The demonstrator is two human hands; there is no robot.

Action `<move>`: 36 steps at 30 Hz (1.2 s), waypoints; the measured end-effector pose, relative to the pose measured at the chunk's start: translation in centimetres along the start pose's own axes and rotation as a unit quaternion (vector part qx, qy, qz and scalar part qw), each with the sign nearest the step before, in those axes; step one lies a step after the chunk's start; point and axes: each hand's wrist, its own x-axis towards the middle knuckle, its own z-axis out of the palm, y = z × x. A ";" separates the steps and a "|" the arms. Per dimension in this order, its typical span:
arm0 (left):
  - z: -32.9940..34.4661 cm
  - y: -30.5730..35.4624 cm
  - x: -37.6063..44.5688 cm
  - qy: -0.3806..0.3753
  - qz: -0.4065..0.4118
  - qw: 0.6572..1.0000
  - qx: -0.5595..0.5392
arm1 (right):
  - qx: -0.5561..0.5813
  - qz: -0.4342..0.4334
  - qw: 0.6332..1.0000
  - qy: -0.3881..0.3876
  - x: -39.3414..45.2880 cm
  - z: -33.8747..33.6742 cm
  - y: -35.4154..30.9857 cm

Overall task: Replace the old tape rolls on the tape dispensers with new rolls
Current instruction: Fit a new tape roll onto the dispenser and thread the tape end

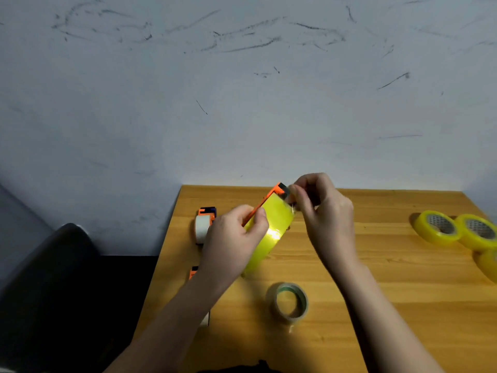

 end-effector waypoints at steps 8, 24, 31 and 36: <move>-1.5 0.5 0.4 -0.152 -0.124 0.962 -0.190 | 0.302 0.131 0.919 -0.216 1.4 -2.3 0.6; -2.0 0.6 0.2 -0.187 -0.164 0.946 -0.208 | 0.373 0.206 0.858 -0.289 0.7 -2.6 1.3; -2.0 1.0 0.0 -0.154 -0.144 0.965 -0.156 | 0.329 0.245 0.890 -0.196 -0.6 -1.0 -0.6; -1.1 0.8 -0.1 -0.112 -0.123 0.977 -0.134 | 0.388 0.288 0.871 -0.092 -1.2 -0.4 -1.0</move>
